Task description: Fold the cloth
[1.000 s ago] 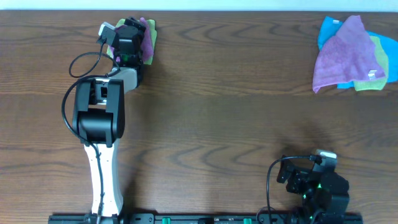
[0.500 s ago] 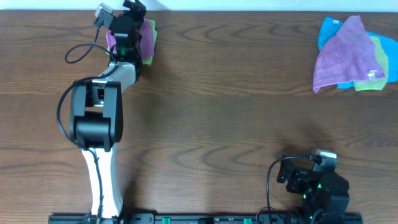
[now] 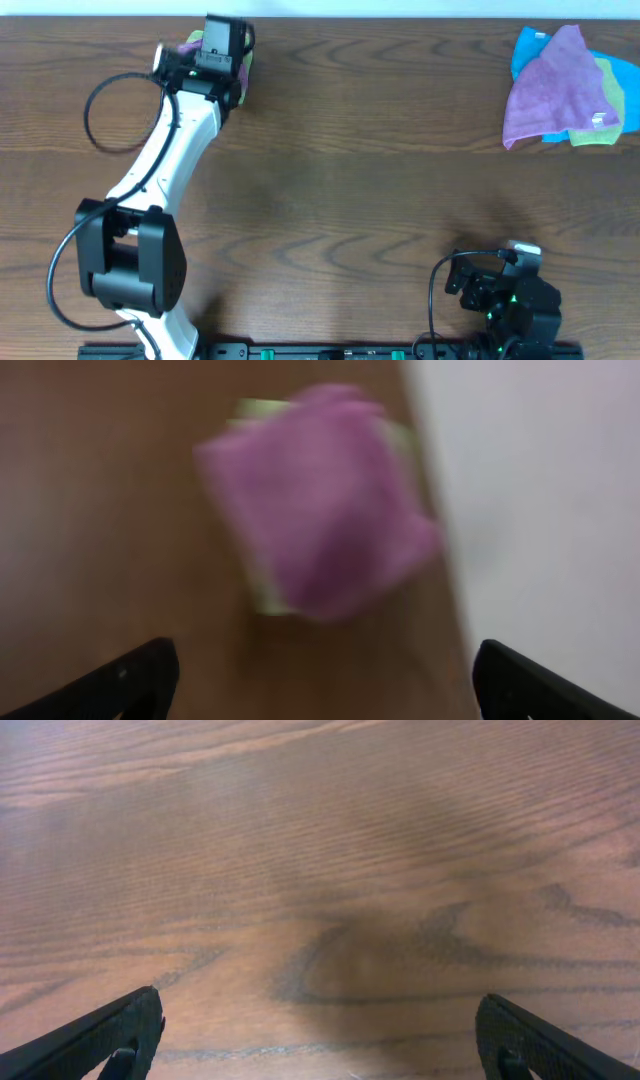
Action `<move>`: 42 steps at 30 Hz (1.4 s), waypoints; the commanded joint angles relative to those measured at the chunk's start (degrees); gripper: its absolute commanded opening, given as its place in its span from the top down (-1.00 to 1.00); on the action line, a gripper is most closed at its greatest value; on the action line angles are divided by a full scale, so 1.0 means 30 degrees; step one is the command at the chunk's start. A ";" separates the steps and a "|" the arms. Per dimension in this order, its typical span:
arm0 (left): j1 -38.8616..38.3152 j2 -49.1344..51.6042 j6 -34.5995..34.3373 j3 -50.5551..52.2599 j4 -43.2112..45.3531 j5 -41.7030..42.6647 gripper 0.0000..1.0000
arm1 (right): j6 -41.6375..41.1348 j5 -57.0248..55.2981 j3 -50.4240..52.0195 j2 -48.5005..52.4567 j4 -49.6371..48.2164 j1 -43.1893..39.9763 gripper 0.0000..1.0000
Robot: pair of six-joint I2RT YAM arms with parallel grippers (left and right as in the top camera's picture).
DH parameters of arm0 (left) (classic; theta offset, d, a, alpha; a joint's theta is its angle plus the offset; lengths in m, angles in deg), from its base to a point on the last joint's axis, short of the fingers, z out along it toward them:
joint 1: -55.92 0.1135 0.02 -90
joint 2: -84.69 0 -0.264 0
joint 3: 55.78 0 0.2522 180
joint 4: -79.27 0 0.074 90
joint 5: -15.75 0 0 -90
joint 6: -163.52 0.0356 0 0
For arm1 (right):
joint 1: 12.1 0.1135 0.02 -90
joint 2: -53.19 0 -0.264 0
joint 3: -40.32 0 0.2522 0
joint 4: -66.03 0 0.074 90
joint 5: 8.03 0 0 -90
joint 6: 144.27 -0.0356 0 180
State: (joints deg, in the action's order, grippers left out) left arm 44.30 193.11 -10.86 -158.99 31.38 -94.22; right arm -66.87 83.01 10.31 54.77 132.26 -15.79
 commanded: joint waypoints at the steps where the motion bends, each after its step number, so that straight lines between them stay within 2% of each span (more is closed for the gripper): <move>1: 0.0175 0.0772 -0.4481 0.0153 -0.1450 -0.1581 -0.90 | -0.0160 -0.0204 0.0102 -0.0153 0.0015 -0.0109 -0.98; 3: 0.0357 0.1217 -0.5355 0.0160 -0.1537 -0.2200 -0.90 | -0.0160 -0.0204 0.0102 -0.0153 0.0015 -0.0109 -0.99; 6: 0.0838 0.2040 -0.5901 0.0160 -0.0423 -0.1574 -0.90 | -0.0160 -0.0204 0.0102 -0.0153 0.0015 -0.0109 -0.98; 10: 0.1282 0.3147 -0.5901 0.0160 0.1443 -0.1392 -0.93 | -0.0160 -0.0204 0.0102 -0.0153 0.0015 -0.0109 -0.99; 14: 0.1770 0.3738 -0.6018 0.0160 0.1916 -0.1370 -1.00 | -0.0160 -0.0204 0.0102 -0.0153 0.0015 -0.0109 -0.99; 18: 0.2135 0.4320 -0.4510 0.0160 0.4692 -0.1348 -0.76 | -0.0160 -0.0204 0.0102 -0.0153 0.0015 -0.0109 -0.99; 22: 0.2375 0.4707 -0.1785 0.0160 0.8204 -0.1464 -0.65 | -0.0160 -0.0204 0.0102 -0.0153 0.0015 -0.0109 -0.99; 24: 0.2448 0.4794 -0.1647 0.0160 0.8677 -0.1472 -0.54 | -0.0160 -0.0204 0.0102 -0.0153 0.0015 -0.0109 -0.98; 27: 0.2514 0.4830 -0.1647 0.0160 0.8459 -0.1464 -0.59 | -0.0160 -0.0204 0.0102 -0.0153 0.0015 -0.0109 -0.99; 30: 0.2506 0.4830 -0.1654 0.0160 0.8240 -0.1049 -0.85 | -0.0160 -0.0204 0.0102 -0.0153 0.0015 -0.0109 -0.98; 33: 0.2382 0.4809 -0.2055 0.0153 0.8466 -0.0080 -0.94 | -0.0160 -0.0204 0.0102 -0.0153 0.0015 -0.0102 -0.99; 42: 0.1727 0.4670 -0.2390 0.0153 0.7592 0.1137 -0.96 | -0.0160 -0.0204 0.0102 -0.0153 0.0015 -0.0102 -0.99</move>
State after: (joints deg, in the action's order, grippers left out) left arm 50.07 206.46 -17.94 -158.60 55.73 -93.43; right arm -66.87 83.01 10.31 54.77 132.26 -15.79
